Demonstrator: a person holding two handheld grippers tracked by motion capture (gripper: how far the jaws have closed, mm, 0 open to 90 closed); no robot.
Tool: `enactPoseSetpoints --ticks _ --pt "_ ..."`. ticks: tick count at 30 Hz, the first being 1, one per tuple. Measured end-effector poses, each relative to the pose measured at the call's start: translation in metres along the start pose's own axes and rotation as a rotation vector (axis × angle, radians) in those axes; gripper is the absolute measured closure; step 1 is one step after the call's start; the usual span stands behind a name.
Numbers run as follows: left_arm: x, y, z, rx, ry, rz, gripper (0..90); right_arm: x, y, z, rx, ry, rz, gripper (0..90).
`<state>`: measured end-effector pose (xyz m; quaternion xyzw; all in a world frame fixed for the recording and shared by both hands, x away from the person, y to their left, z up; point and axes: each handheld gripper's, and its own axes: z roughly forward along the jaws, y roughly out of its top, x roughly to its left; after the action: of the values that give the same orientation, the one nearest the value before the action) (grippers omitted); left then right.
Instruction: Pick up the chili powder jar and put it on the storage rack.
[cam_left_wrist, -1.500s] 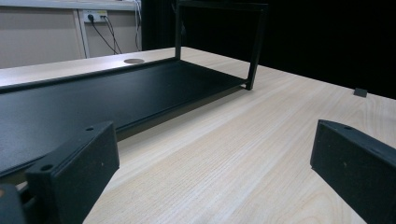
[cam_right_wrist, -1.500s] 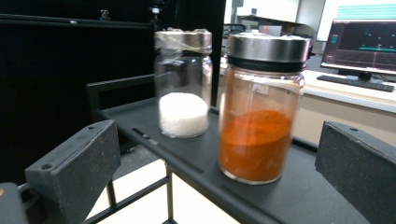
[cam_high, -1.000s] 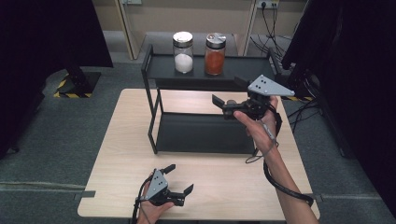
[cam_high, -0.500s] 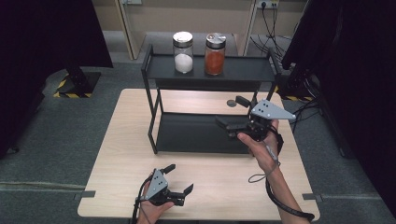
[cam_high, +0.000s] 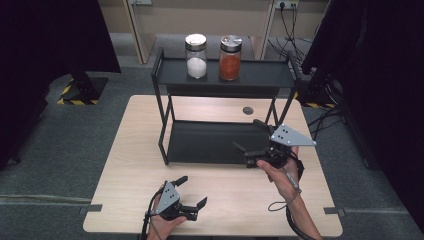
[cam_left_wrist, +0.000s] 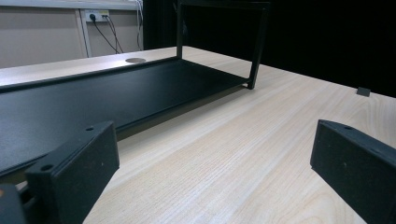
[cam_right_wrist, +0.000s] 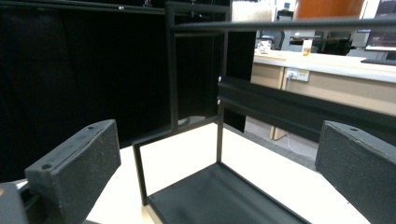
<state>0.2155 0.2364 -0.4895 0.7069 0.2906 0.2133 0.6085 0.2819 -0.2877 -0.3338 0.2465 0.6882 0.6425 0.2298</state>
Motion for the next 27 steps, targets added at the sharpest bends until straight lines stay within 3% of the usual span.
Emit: enactPoseSetpoints --ticks 10,14,27 --pt "0.0 0.0 0.0 -0.001 0.001 0.0 0.5 0.005 -0.032 -0.006 0.033 0.006 0.028 0.4" --pt "0.0 0.0 0.0 -0.003 0.003 -0.003 0.5 0.008 -0.046 -0.01 0.015 0.002 0.04 0.4" --pt "0.0 0.0 0.0 -0.002 0.005 -0.001 0.5 0.016 -0.075 -0.014 0.029 0.012 0.068 0.4"
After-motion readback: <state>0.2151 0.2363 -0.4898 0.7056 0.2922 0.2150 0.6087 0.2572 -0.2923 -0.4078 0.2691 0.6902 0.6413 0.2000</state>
